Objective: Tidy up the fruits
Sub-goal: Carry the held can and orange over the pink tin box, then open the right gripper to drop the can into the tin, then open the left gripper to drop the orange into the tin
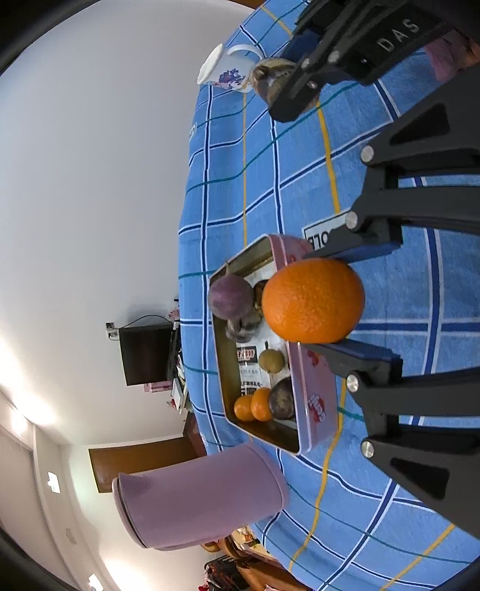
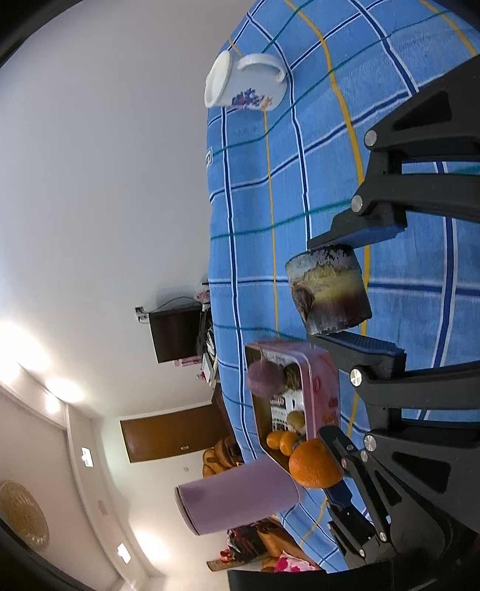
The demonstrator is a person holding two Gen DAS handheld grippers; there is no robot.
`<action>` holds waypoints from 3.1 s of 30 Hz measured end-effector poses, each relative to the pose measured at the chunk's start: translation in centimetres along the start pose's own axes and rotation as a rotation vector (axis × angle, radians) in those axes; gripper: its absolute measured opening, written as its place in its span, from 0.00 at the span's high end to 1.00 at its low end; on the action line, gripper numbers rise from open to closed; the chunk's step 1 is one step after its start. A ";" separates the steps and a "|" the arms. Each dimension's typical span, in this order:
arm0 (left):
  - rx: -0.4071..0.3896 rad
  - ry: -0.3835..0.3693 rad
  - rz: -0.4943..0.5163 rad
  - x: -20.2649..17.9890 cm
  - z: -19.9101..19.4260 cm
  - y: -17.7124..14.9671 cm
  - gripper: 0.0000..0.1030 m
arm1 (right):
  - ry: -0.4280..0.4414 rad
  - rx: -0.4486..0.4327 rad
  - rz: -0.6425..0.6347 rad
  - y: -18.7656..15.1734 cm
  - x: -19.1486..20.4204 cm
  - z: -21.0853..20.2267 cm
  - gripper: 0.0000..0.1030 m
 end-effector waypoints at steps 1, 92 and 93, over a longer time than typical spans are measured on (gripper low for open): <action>-0.001 0.001 -0.001 0.1 0.0 0.0 0.62 | 0.003 0.001 -0.004 0.0 0.3 0.1 0.58; -0.211 0.190 -0.039 9.0 1.5 3.0 0.00 | -0.041 -0.210 0.058 2.8 7.6 4.2 0.23; -0.208 0.186 -0.039 9.0 1.0 2.7 0.00 | -0.048 -0.212 0.052 2.6 7.5 3.6 0.23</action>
Point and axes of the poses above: each gripper's, at about its wrist camera, not at the fingertips, and z roughly the way its jaws point, x to its left, y to its top, the point moved 2 cm from there along z, roughly the way its jaws point, and after that the axes turned 1 degree about x, right-handed, at the moved point
